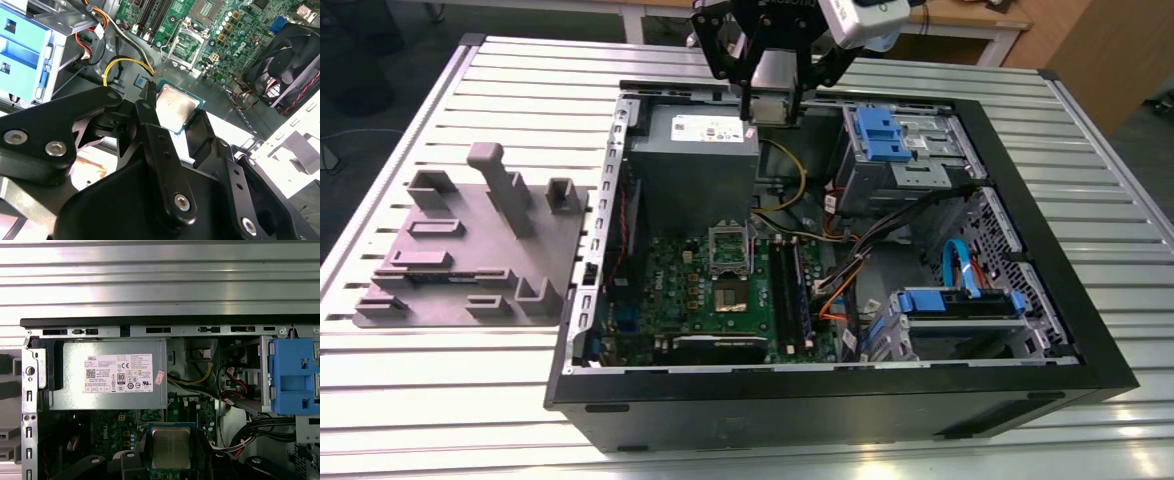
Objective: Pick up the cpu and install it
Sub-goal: 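Pick up the cpu and move it towards the insertion slot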
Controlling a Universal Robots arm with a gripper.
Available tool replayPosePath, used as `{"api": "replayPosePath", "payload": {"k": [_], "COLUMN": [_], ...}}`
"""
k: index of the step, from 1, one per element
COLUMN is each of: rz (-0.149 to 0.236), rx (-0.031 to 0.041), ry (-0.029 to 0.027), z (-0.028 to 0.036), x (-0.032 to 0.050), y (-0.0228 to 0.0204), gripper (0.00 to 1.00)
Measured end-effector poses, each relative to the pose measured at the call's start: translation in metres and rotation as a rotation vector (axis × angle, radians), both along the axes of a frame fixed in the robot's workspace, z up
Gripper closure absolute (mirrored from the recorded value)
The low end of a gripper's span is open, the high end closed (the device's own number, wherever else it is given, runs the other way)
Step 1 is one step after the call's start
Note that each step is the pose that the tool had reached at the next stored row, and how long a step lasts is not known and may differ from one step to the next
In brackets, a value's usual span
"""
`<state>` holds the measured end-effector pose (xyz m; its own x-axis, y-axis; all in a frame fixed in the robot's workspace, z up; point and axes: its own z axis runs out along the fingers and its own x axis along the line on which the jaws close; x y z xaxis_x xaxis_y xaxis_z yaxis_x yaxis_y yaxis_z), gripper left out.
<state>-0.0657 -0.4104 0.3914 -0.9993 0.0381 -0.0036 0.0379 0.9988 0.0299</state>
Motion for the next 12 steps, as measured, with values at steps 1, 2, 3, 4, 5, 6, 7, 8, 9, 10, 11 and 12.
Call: {"api": "replayPosePath", "payload": {"k": [1, 2, 3, 4, 5, 6, 7, 8, 9, 10, 11, 12], "rz": [0.0, 0.0, 0.0, 0.0, 0.0, 0.0, 0.0, 0.0, 0.0, 0.0, 0.0, 0.0], "rx": [0.0, 0.0, 0.0, 0.0, 0.0, 0.0001, 0.0002, 0.0001, 0.0, 0.0, 0.0, 0.0], "ry": [0.0, 0.0, 0.0, 0.0001, 0.0001, 0.0, -0.0001, 0.0, 0.0001, 0.0, 0.0, 0.0], "z": [0.0, 0.0, 0.0, 0.0, 0.0, -0.0001, -0.0002, -0.0002, -0.0002, -0.0003, -0.0004, -0.0005], "x": [0.0, -0.0001, -0.0001, -0.0001, 0.0, 0.0, 0.0, 0.0, 0.0, 0.0, 0.0, 0.0], "y": [0.0, -0.0002, -0.0006, -0.0012, -0.0021, -0.0031, -0.0039, -0.0046, -0.0051, -0.0057, -0.0068, -0.008], "gripper": [0.53, 0.53, 0.53, 0.53, 0.53, 0.53, 0.53, 0.53, 0.53, 0.53, 0.53, 0.53]}}
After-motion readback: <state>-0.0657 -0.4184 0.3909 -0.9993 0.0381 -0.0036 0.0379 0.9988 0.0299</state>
